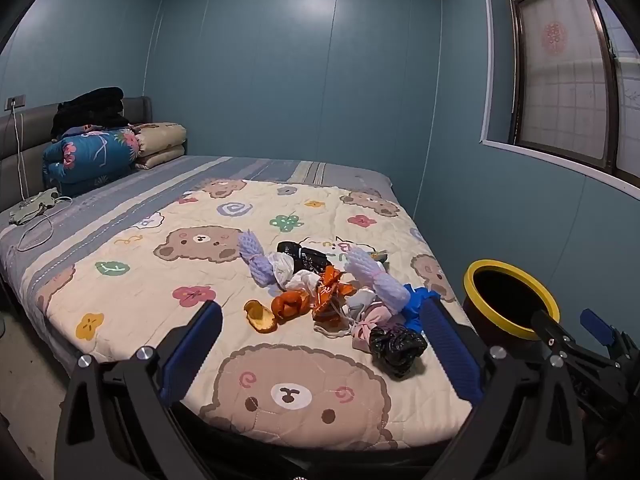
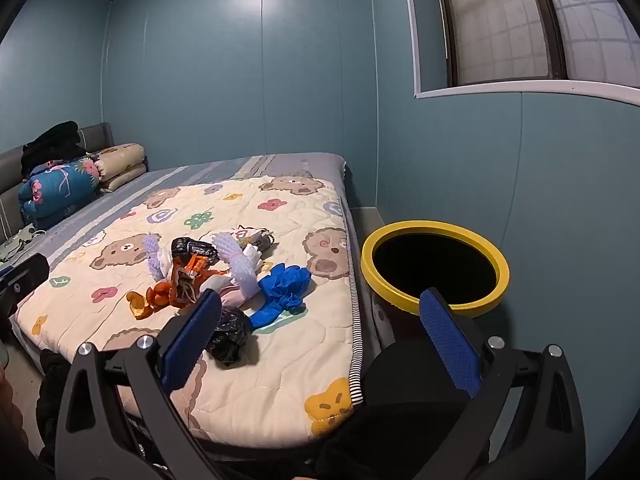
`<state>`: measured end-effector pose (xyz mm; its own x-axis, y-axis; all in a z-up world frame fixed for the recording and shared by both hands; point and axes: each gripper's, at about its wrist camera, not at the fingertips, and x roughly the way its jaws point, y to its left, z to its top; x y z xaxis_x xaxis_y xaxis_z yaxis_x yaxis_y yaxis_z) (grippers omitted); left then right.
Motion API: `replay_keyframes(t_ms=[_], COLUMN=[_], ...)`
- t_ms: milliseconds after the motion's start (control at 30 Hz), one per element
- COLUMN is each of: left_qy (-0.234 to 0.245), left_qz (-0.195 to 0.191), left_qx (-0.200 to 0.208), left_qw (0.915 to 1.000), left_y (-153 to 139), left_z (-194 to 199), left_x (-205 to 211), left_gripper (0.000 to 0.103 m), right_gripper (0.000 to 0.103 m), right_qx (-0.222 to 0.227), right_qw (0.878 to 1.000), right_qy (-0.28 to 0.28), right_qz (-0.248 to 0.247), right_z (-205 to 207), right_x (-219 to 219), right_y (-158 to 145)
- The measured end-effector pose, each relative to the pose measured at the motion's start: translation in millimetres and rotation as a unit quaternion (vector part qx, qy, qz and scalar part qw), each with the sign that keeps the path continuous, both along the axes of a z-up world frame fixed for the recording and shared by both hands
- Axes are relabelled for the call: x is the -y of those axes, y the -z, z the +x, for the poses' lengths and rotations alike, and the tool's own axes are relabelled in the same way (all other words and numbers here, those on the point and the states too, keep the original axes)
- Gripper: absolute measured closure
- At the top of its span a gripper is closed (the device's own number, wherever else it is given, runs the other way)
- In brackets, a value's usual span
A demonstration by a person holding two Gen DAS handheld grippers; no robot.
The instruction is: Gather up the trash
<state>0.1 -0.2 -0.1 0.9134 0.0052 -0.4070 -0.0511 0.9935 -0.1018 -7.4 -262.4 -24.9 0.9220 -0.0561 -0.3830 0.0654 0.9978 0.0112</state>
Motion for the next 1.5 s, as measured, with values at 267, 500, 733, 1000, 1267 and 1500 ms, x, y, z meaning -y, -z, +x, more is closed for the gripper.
replay_keyframes(t_ms=[267, 500, 733, 1000, 1267, 1500], left_qy=[0.000, 0.000, -0.002, -0.002, -0.003, -0.003], left_qz=[0.001, -0.002, -0.004, -0.004, -0.004, -0.003], left_qx=[-0.005, -0.005, -0.003, -0.005, -0.006, -0.007], left_qw=[1.0000, 1.0000, 1.0000, 1.0000, 1.0000, 1.0000], left_y=[1, 0, 3, 5, 5, 5], left_z=[0, 0, 1, 1, 1, 2], left_x=[2, 0, -5, -7, -6, -5], left_gripper=[0.007, 0.007, 0.007, 0.007, 0.007, 0.007], right_gripper=[0.008, 0.008, 0.008, 0.008, 0.008, 0.008], right_qx=[0.000, 0.000, 0.000, -0.001, -0.001, -0.001], right_qw=[1.000, 1.000, 1.000, 1.000, 1.000, 1.000], right_qy=[0.000, 0.000, 0.001, 0.001, 0.001, 0.002], right_qz=[0.000, -0.004, -0.004, -0.003, -0.002, -0.003], right_z=[0, 2, 1, 2, 1, 2], right_x=[0, -1, 1, 2, 2, 5], right_y=[0, 0, 0, 0, 0, 0])
